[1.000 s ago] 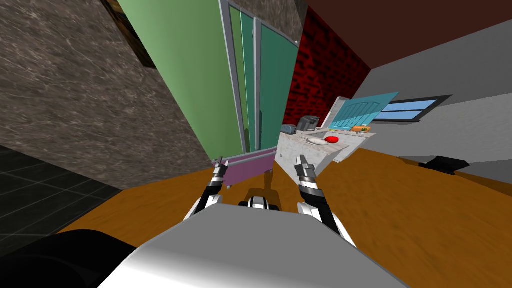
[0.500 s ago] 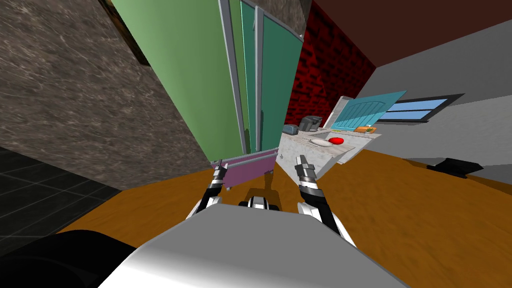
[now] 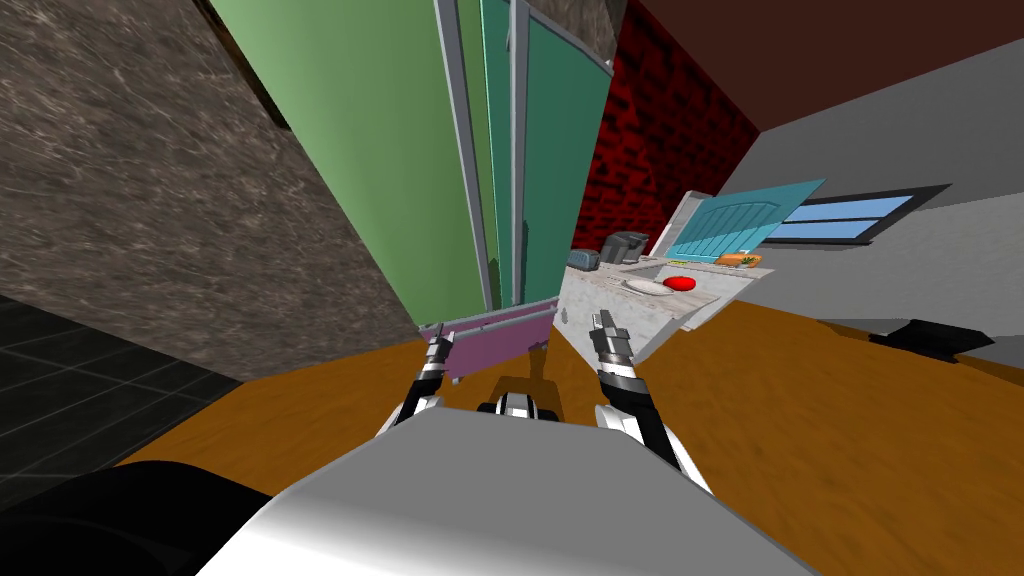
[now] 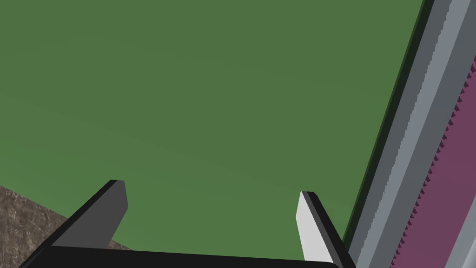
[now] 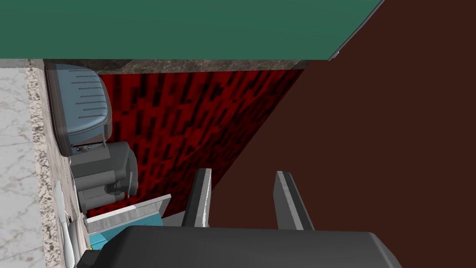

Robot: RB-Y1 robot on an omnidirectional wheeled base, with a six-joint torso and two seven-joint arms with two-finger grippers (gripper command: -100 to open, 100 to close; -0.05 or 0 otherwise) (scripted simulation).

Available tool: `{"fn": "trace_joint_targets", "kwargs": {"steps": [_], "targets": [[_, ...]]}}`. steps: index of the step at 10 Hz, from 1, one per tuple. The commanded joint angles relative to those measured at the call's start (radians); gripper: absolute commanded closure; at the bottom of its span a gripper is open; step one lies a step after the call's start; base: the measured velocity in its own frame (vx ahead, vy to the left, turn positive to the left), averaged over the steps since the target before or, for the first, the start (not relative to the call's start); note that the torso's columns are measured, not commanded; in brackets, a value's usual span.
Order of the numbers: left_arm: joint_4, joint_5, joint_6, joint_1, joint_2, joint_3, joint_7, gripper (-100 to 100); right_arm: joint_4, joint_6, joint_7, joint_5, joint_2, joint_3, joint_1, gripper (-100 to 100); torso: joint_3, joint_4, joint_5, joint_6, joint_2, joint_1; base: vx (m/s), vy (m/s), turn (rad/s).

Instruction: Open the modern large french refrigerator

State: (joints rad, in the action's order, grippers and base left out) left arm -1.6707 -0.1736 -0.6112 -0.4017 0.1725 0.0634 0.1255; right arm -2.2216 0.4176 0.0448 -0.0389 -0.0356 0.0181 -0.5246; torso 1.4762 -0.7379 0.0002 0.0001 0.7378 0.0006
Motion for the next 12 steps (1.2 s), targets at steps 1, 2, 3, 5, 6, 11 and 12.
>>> {"fn": "trace_joint_targets", "kwargs": {"steps": [1,2,3,5,6,11,12], "targets": [[0.059,-0.004,-0.021,0.009,-0.003,0.005,0.005,-100,0.000,0.000,0.000,0.000,0.000,0.000,0.000,0,0.000,0.000,0.000,0.000,0.000,-0.001,0.051,-0.003,0.011],[0.094,-0.008,-0.039,0.018,-0.003,0.010,0.010,-100,0.000,0.000,0.000,0.000,0.000,0.000,0.000,0,0.000,0.000,0.000,0.000,0.001,-0.001,0.071,-0.008,0.022],[0.133,-0.012,-0.057,0.027,-0.004,0.015,0.015,-100,0.000,0.000,0.000,0.000,0.000,0.000,0.000,0,0.000,0.000,0.000,0.000,-0.001,-0.001,0.103,-0.013,0.034],[0.193,-0.015,-0.074,0.037,-0.006,0.019,0.020,-100,0.000,0.000,0.000,0.000,0.000,0.000,0.000,0,0.000,0.000,0.000,0.000,0.000,-0.001,0.081,-0.004,0.015],[0.206,-0.015,-0.074,0.037,-0.006,0.019,0.020,-100,0.000,0.000,0.000,0.000,0.000,0.000,0.000,0,0.000,0.000,0.000,0.000,0.000,0.000,0.070,-0.008,0.011],[0.340,-0.022,-0.123,0.063,-0.015,0.028,0.035,-100,0.000,0.000,0.000,0.000,0.000,0.000,0.000,0,0.000,0.000,0.000,0.000,0.000,-0.001,0.063,-0.010,0.018],[0.347,-0.022,-0.123,0.063,-0.015,0.028,0.035,-100,0.000,0.000,0.000,0.000,0.000,0.000,0.000,0,0.000,0.000,0.000,0.000,0.000,0.000,0.065,-0.010,0.010]]}}
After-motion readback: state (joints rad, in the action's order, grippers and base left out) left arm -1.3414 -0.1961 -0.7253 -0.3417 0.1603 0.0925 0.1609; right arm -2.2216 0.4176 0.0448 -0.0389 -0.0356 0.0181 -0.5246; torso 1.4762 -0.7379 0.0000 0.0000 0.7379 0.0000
